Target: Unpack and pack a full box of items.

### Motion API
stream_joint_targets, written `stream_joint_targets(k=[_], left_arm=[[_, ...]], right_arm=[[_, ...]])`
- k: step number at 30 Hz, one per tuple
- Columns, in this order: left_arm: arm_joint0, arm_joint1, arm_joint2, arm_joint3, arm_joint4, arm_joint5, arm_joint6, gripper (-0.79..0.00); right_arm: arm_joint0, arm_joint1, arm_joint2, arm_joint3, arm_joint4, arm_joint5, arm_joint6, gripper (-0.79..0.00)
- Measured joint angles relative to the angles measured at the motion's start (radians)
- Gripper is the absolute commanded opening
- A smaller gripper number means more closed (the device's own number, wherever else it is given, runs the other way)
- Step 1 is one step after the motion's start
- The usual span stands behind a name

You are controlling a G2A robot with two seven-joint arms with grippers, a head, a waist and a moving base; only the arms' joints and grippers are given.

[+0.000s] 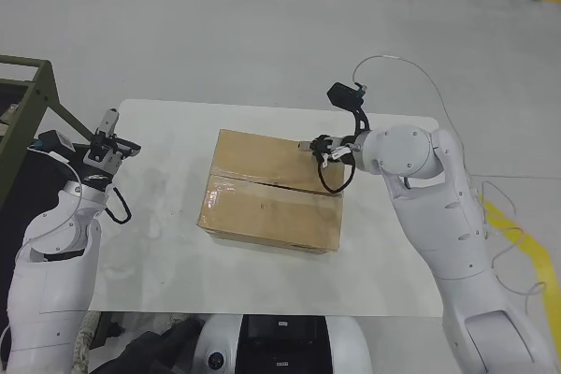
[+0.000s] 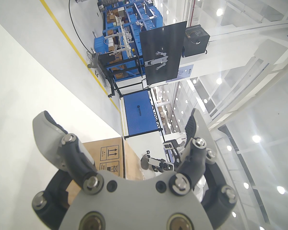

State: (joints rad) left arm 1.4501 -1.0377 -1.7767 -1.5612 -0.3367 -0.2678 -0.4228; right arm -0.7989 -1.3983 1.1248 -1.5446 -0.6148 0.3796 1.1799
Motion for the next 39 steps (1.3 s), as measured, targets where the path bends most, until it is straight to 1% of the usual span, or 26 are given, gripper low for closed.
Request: stream_joint_targets(k=[1, 2, 6, 11, 14, 20, 24, 26, 29, 30, 32, 34, 36, 39], left_arm=[[0.000, 0.000, 0.000, 0.000, 0.000, 0.000, 0.000, 0.000], [0.000, 0.000, 0.000, 0.000, 0.000, 0.000, 0.000, 0.000], [0.000, 0.000, 0.000, 0.000, 0.000, 0.000, 0.000, 0.000], [0.000, 0.000, 0.000, 0.000, 0.000, 0.000, 0.000, 0.000], [0.000, 0.000, 0.000, 0.000, 0.000, 0.000, 0.000, 0.000], [0.000, 0.000, 0.000, 0.000, 0.000, 0.000, 0.000, 0.000], [0.000, 0.000, 0.000, 0.000, 0.000, 0.000, 0.000, 0.000], [0.000, 0.000, 0.000, 0.000, 0.000, 0.000, 0.000, 0.000], [0.000, 0.000, 0.000, 0.000, 0.000, 0.000, 0.000, 0.000], [0.000, 0.000, 0.000, 0.000, 0.000, 0.000, 0.000, 0.000], [0.000, 0.000, 0.000, 0.000, 0.000, 0.000, 0.000, 0.000], [0.000, 0.000, 0.000, 0.000, 0.000, 0.000, 0.000, 0.000], [0.000, 0.000, 0.000, 0.000, 0.000, 0.000, 0.000, 0.000], [0.000, 0.000, 0.000, 0.000, 0.000, 0.000, 0.000, 0.000]], right_arm=[[0.002, 0.001, -0.002, 0.002, -0.002, 0.002, 0.002, -0.566], [0.004, 0.001, -0.003, 0.003, -0.004, 0.004, 0.005, -0.628], [0.008, 0.004, -0.008, 0.004, -0.011, 0.011, 0.013, -0.785], [-0.026, 0.010, 0.019, -0.050, 0.012, 0.012, -0.029, -0.785], [-0.094, 0.018, 0.050, -0.138, 0.018, -0.022, -0.098, -0.785], [-0.303, 0.035, 0.132, -0.349, 0.045, -0.078, -0.265, -0.785], [-0.447, 0.041, 0.171, -0.450, 0.106, -0.162, -0.394, -0.785], [-0.511, 0.045, 0.195, -0.464, 0.145, -0.227, -0.445, -0.785], [-0.574, 0.051, 0.230, -0.459, 0.183, -0.323, -0.485, -0.637], [-0.590, 0.052, 0.238, -0.456, 0.204, -0.361, -0.501, -0.603], [-0.607, 0.054, 0.242, -0.450, 0.230, -0.416, -0.526, -0.600], [-0.624, 0.055, 0.239, -0.443, 0.253, -0.469, -0.553, -0.619], [-0.638, 0.056, 0.233, -0.441, 0.271, -0.510, -0.580, -0.606], [-0.654, 0.057, 0.226, -0.437, 0.288, -0.542, -0.609, -0.597]])
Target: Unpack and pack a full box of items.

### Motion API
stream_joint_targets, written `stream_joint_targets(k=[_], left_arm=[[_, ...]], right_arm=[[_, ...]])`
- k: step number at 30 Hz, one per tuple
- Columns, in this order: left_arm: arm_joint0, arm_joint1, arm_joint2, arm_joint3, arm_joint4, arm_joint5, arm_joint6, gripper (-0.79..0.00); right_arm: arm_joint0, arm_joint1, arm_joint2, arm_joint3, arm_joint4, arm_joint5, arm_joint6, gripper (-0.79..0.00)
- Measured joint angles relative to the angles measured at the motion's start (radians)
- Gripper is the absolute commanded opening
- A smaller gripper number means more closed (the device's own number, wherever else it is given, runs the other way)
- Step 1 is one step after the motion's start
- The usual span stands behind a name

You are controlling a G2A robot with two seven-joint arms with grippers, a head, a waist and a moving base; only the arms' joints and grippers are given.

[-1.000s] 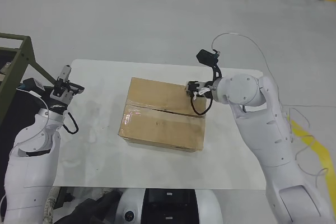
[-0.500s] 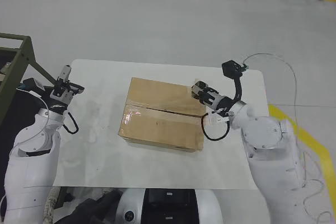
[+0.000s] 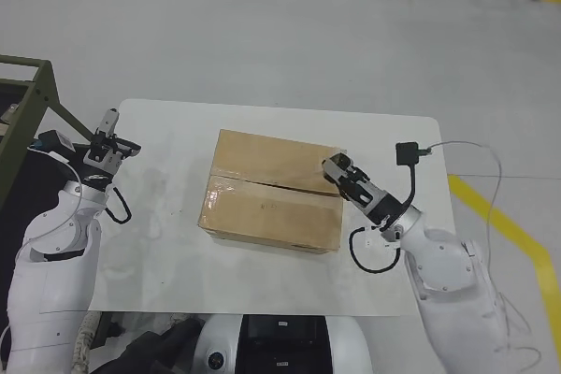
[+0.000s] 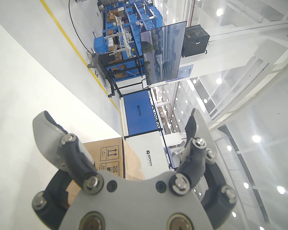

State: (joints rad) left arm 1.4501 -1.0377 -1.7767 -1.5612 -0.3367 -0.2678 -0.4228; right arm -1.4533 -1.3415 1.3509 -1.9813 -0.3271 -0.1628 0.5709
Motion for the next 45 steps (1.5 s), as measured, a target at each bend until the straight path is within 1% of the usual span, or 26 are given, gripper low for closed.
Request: stream_joint_targets(k=[1, 5, 11, 16, 21, 24, 25, 27, 29, 31, 37, 38, 39, 40, 45], left_arm=[[0.000, 0.000, 0.000, 0.000, 0.000, 0.000, 0.000, 0.000], [0.000, 0.000, 0.000, 0.000, 0.000, 0.000, 0.000, 0.000], [0.000, 0.000, 0.000, 0.000, 0.000, 0.000, 0.000, 0.000], [0.000, 0.000, 0.000, 0.000, 0.000, 0.000, 0.000, 0.000], [0.000, 0.000, 0.000, 0.000, 0.000, 0.000, 0.000, 0.000], [0.000, 0.000, 0.000, 0.000, 0.000, 0.000, 0.000, 0.000], [0.000, 0.000, 0.000, 0.000, 0.000, 0.000, 0.000, 0.000], [0.000, 0.000, 0.000, 0.000, 0.000, 0.000, 0.000, 0.000], [0.000, 0.000, 0.000, 0.000, 0.000, 0.000, 0.000, 0.000], [0.000, 0.000, 0.000, 0.000, 0.000, 0.000, 0.000, 0.000], [0.000, 0.000, 0.000, 0.000, 0.000, 0.000, 0.000, 0.000], [0.000, 0.000, 0.000, 0.000, 0.000, 0.000, 0.000, 0.000], [0.000, 0.000, 0.000, 0.000, 0.000, 0.000, 0.000, 0.000], [0.000, 0.000, 0.000, 0.000, 0.000, 0.000, 0.000, 0.000], [0.000, 0.000, 0.000, 0.000, 0.000, 0.000, 0.000, 0.000]], right_arm=[[-0.004, 0.001, -0.002, 0.001, 0.003, -0.002, -0.005, -0.585], [-0.026, 0.003, -0.006, 0.012, 0.014, -0.011, -0.027, -0.493], [-0.055, 0.006, 0.006, 0.039, 0.067, -0.065, -0.083, -0.425], [-0.070, 0.007, 0.016, 0.078, 0.113, -0.128, -0.147, -0.416], [-0.080, 0.011, 0.029, 0.119, 0.159, -0.153, -0.159, -0.413], [-0.089, 0.015, 0.040, 0.135, 0.178, -0.155, -0.136, -0.379], [-0.090, 0.017, 0.044, 0.138, 0.182, -0.151, -0.125, -0.342], [-0.092, 0.020, 0.051, 0.146, 0.198, -0.141, -0.100, -0.292], [-0.088, 0.023, 0.056, 0.154, 0.215, -0.127, -0.073, -0.262], [-0.076, 0.027, 0.059, 0.163, 0.216, -0.103, -0.037, -0.197], [-0.048, 0.036, 0.068, 0.175, 0.229, -0.034, 0.034, -0.089], [-0.046, 0.038, 0.073, 0.175, 0.235, -0.021, 0.044, -0.065], [-0.046, 0.039, 0.077, 0.175, 0.243, -0.014, 0.051, -0.022], [-0.047, 0.040, 0.081, 0.174, 0.251, -0.010, 0.058, 0.000], [-0.058, 0.048, 0.100, 0.155, 0.274, 0.010, 0.092, 0.000]])
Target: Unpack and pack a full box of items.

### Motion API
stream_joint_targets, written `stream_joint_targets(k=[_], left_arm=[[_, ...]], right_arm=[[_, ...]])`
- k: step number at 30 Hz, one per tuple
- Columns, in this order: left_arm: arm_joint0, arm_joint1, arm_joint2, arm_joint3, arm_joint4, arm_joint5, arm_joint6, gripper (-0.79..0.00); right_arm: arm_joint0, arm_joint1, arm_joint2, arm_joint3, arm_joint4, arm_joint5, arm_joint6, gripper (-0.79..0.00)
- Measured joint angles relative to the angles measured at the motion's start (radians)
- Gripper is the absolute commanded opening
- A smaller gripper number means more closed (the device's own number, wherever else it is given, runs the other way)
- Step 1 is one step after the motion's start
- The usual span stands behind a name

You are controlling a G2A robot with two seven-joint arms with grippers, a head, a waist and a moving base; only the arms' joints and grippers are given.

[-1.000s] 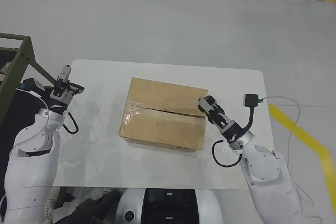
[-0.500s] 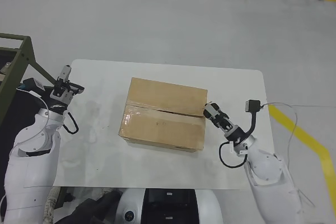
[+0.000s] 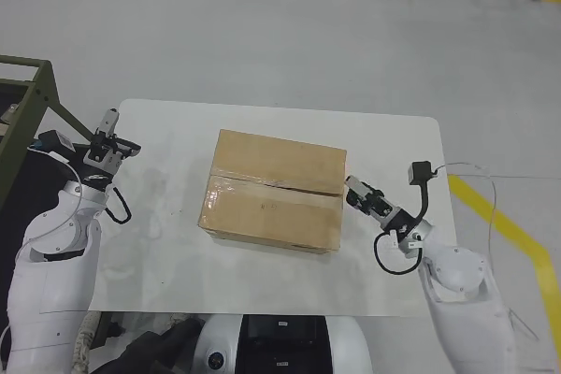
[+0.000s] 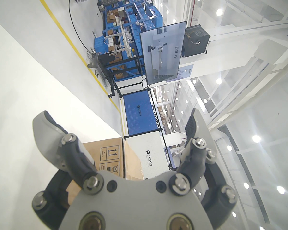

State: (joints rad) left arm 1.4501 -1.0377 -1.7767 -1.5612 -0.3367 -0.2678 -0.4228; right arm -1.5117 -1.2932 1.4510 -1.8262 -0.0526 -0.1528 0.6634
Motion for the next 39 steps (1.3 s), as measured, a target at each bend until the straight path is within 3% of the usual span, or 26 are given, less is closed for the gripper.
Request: stream_joint_targets(k=[3, 6, 11, 19, 31, 39], left_arm=[[0.000, 0.000, 0.000, 0.000, 0.000, 0.000, 0.000, 0.000], [0.000, 0.000, 0.000, 0.000, 0.000, 0.000, 0.000, 0.000], [0.000, 0.000, 0.000, 0.000, 0.000, 0.000, 0.000, 0.000], [0.000, 0.000, 0.000, 0.000, 0.000, 0.000, 0.000, 0.000], [0.000, 0.000, 0.000, 0.000, 0.000, 0.000, 0.000, 0.000], [0.000, 0.000, 0.000, 0.000, 0.000, 0.000, 0.000, 0.000]], right_arm=[[0.010, 0.004, 0.003, -0.009, 0.006, 0.029, 0.019, 0.000], [0.026, 0.007, 0.003, -0.014, 0.014, 0.054, 0.037, -0.049], [0.044, 0.015, 0.004, -0.030, 0.006, 0.113, 0.083, -0.009], [0.099, 0.026, -0.006, -0.039, -0.011, 0.244, 0.150, -0.058], [0.158, 0.036, -0.025, -0.008, 0.020, 0.356, 0.186, -0.388], [0.146, 0.045, -0.034, -0.029, 0.018, 0.383, 0.191, -0.422]])
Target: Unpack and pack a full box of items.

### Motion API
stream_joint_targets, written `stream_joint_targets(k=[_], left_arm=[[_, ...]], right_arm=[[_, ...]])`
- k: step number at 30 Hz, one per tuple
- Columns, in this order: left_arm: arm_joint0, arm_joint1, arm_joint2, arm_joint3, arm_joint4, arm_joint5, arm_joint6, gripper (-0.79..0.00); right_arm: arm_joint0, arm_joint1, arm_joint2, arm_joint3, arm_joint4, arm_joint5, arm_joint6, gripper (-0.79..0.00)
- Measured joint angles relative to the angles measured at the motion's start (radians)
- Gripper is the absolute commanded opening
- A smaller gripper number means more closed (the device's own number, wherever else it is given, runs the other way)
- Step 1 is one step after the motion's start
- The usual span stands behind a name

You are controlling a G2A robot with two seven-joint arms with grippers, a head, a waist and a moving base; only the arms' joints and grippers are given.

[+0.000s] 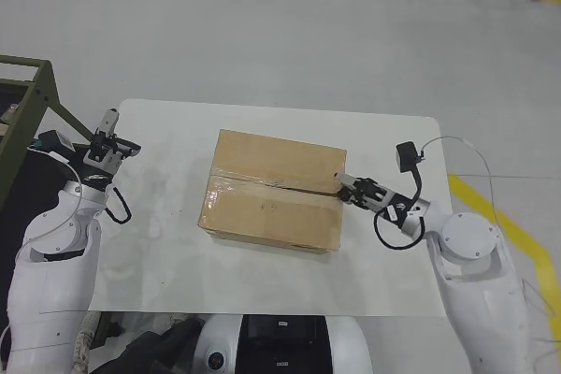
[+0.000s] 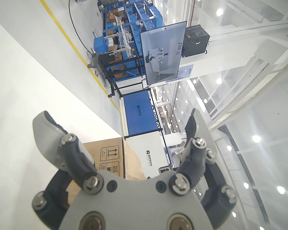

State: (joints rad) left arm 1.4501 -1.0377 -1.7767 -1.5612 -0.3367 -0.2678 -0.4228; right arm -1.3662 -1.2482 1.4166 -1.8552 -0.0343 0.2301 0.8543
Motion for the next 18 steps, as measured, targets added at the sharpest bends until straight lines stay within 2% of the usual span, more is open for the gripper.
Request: stream_joint_targets(k=[3, 8, 13, 18], left_arm=[[0.000, 0.000, 0.000, 0.000, 0.000, 0.000, 0.000, 0.000], [0.000, 0.000, 0.000, 0.000, 0.000, 0.000, 0.000, 0.000], [0.000, 0.000, 0.000, 0.000, 0.000, 0.000, 0.000, 0.000], [0.000, 0.000, 0.000, 0.000, 0.000, 0.000, 0.000, 0.000]], right_arm=[[-0.014, 0.004, -0.001, -0.017, -0.006, 0.007, 0.000, -0.434], [-0.029, 0.010, 0.000, -0.036, -0.012, 0.017, -0.002, -0.533], [-0.034, 0.015, 0.003, -0.043, -0.011, 0.025, -0.010, -0.597], [-0.036, 0.020, 0.002, -0.047, -0.004, 0.027, -0.016, -0.582]])
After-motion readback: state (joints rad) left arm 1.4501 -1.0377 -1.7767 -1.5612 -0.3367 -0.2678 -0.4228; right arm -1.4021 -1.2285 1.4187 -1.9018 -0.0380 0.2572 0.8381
